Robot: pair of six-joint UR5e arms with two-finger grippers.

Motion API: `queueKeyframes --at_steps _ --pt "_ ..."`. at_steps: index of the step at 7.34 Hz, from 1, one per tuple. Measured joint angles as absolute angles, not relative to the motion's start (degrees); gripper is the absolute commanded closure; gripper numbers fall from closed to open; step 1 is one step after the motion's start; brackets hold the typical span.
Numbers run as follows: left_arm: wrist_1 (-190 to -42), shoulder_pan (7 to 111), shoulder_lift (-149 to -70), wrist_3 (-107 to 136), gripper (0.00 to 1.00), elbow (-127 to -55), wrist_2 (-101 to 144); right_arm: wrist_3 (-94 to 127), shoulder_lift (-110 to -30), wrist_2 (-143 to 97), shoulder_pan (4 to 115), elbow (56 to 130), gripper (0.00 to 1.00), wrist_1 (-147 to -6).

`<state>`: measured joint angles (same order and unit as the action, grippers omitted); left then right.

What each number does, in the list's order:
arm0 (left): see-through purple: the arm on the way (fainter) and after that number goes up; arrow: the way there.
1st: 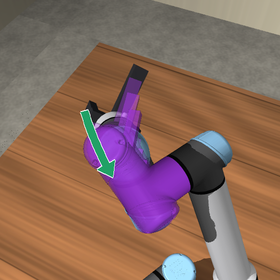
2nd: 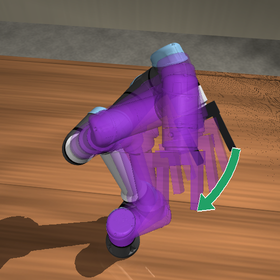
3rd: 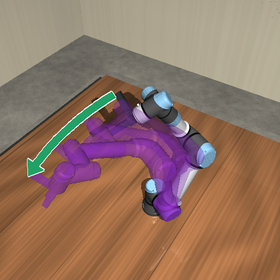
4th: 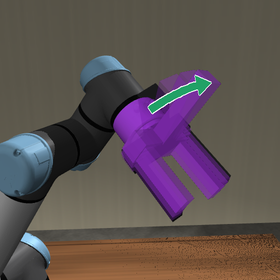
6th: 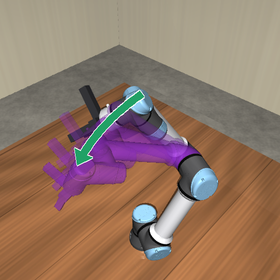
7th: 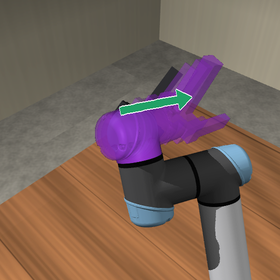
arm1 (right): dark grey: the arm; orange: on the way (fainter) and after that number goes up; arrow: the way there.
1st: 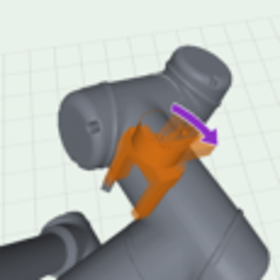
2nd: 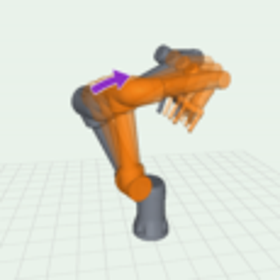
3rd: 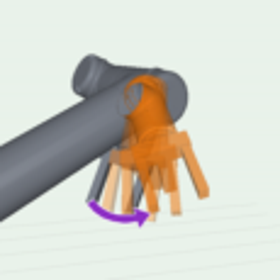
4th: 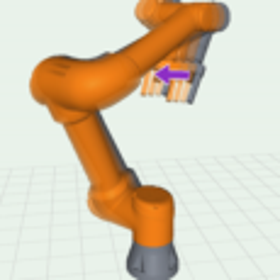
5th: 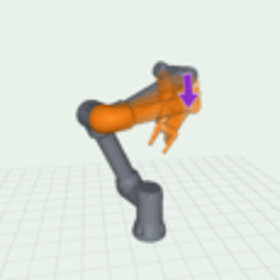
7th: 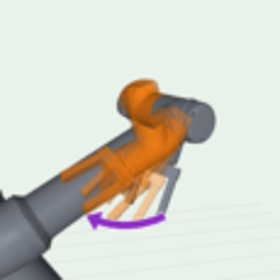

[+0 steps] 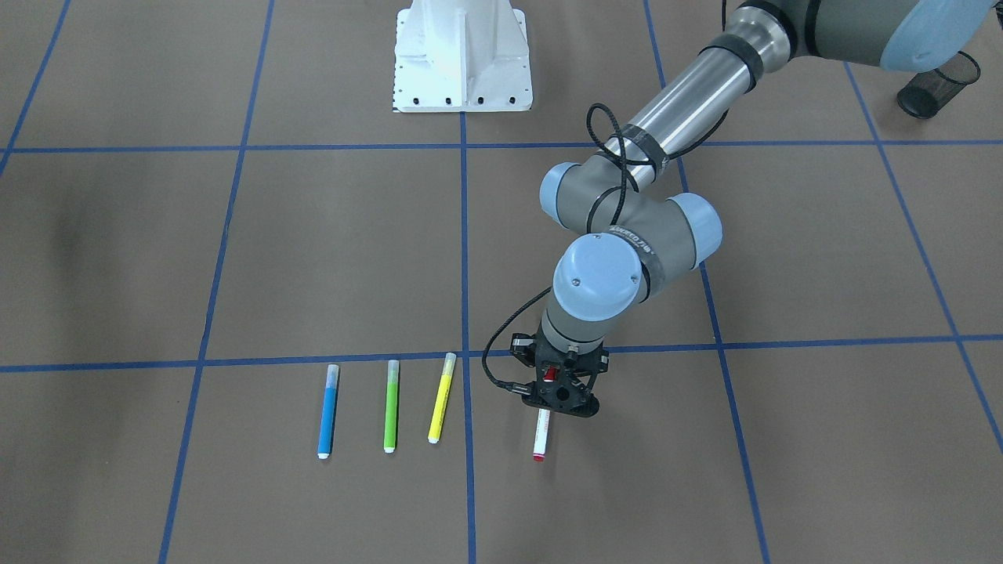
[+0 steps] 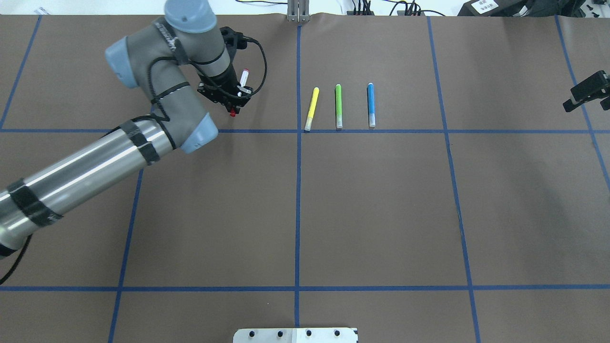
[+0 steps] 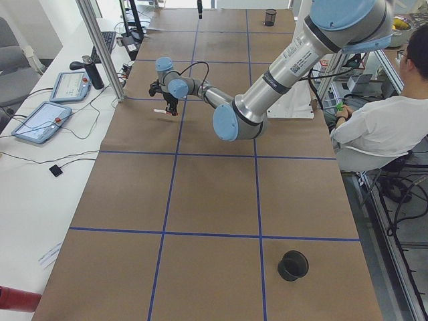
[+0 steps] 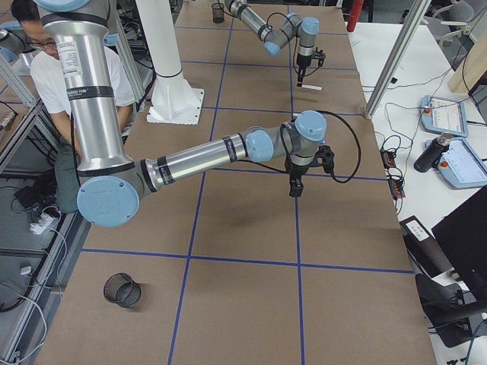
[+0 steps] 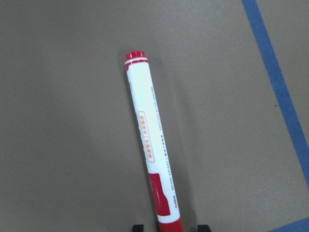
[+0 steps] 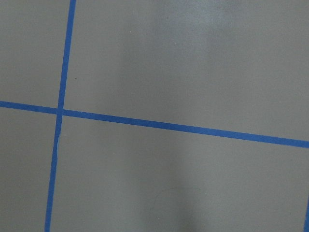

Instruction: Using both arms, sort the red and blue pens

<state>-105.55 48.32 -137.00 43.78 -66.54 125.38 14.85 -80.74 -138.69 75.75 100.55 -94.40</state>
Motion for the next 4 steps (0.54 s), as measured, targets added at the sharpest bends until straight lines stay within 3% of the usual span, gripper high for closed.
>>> queueKeyframes --at_steps 2,4 --pt "-105.33 53.86 -124.81 43.39 1.00 -77.50 131.81 17.37 -79.74 -138.73 74.62 100.80 0.00 -94.39" --pt "-105.01 59.47 -116.35 43.19 1.00 -81.98 133.02 18.09 -79.12 -138.66 73.82 100.91 0.00 -94.39"
